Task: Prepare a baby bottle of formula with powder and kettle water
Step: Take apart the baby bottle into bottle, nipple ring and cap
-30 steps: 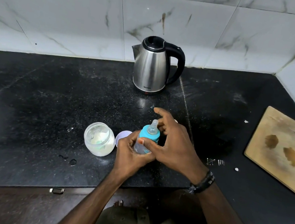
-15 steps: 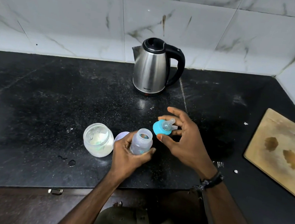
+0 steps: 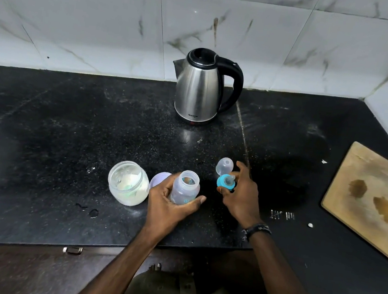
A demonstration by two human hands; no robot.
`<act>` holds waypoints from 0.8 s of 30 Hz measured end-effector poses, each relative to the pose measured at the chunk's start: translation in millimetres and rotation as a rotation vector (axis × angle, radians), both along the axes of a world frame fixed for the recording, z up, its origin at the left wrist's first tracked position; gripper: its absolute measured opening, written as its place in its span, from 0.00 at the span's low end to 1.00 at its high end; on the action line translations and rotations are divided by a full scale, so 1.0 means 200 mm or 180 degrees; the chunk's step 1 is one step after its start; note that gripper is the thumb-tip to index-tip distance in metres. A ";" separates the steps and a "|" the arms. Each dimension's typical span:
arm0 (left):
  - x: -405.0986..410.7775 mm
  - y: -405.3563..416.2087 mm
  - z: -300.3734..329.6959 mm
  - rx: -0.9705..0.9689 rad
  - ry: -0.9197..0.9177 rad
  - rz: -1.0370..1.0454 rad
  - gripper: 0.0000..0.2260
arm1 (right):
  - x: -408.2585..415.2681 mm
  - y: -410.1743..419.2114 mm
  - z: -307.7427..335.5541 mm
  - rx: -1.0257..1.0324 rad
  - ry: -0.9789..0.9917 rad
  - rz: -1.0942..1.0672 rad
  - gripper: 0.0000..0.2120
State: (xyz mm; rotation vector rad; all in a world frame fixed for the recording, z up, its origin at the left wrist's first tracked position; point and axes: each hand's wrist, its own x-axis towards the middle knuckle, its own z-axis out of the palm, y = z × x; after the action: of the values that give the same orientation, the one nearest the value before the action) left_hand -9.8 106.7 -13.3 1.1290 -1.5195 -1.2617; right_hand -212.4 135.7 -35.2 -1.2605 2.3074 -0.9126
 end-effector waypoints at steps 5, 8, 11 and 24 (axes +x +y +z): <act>-0.01 0.00 -0.02 0.0068 0.0048 0.0007 0.21 | -0.01 0.01 -0.07 0.0188 0.0207 0.0000 0.45; -0.03 0.00 -0.04 0.0129 0.0066 -0.0030 0.25 | -0.01 0.02 -0.10 0.0162 0.0238 0.0008 0.44; -0.05 0.01 -0.05 0.0156 0.0071 -0.0044 0.27 | -0.02 0.02 -0.11 0.0114 0.0225 0.0045 0.43; -0.17 -0.06 -0.16 0.0078 -0.0135 -0.0159 0.29 | -0.07 0.07 0.03 -0.0053 0.0213 0.0622 0.48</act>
State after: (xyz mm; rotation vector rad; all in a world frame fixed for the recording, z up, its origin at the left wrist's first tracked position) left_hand -43.7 94.7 -45.0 1.1467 -1.5762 -1.3006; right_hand -225.5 149.4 -29.9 -1.5137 2.1817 -0.8357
